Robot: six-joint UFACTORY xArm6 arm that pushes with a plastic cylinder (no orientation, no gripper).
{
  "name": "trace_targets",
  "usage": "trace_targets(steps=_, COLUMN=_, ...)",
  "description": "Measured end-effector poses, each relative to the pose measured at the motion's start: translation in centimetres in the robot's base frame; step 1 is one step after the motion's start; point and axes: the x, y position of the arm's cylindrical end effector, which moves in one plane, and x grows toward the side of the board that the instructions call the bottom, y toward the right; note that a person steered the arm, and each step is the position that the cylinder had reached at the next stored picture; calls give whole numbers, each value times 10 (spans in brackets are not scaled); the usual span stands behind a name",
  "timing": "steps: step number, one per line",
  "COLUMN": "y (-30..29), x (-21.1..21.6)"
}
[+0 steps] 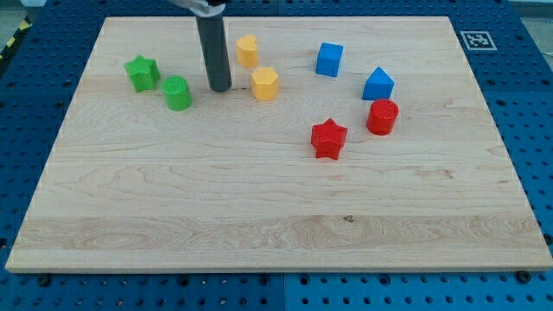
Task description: Slightly move the blue cube diagonally to the blue triangle
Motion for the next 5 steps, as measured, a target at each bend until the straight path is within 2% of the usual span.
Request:
trace_targets(steps=1, y=34, x=-20)
trace_targets(steps=3, y=153, x=-14)
trace_targets(steps=5, y=135, x=12)
